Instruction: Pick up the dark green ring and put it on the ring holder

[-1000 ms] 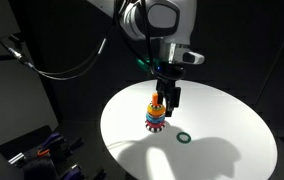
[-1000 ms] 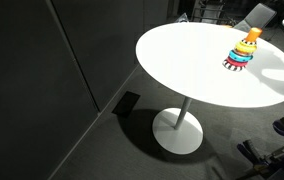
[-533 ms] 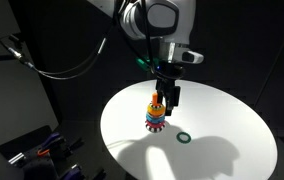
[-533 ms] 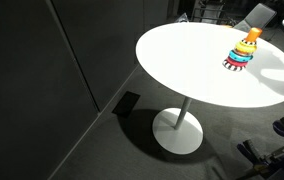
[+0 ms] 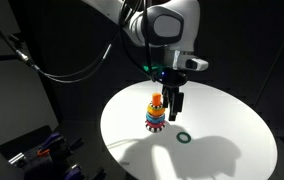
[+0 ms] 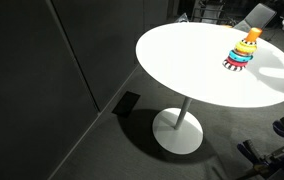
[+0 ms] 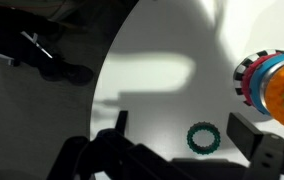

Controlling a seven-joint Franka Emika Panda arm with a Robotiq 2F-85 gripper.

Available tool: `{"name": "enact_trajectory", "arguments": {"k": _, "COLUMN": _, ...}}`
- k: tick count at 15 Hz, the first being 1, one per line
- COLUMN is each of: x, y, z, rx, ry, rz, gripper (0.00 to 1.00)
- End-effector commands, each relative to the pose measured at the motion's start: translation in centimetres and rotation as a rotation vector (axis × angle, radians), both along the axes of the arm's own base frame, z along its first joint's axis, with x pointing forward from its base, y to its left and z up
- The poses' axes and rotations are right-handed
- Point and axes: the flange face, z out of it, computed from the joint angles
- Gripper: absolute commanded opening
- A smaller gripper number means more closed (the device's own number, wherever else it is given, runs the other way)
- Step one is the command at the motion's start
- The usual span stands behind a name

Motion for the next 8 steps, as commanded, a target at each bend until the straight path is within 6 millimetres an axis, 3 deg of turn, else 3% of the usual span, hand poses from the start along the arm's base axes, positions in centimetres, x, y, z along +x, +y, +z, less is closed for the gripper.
{"name": "enact_trajectory", "arguments": {"k": 1, "x": 2.2, "y": -1.5, "z": -1.0, "rx": -0.005, "ry": -0.023, "rz": -0.080, "gripper": 1.00}}
{"name": "enact_trajectory", "arguments": {"k": 8, "x": 5.7, "y": -1.8, "z": -4.0, "rx": -0.024, "ry": -0.087, "rz": -0.154, "gripper": 1.00}}
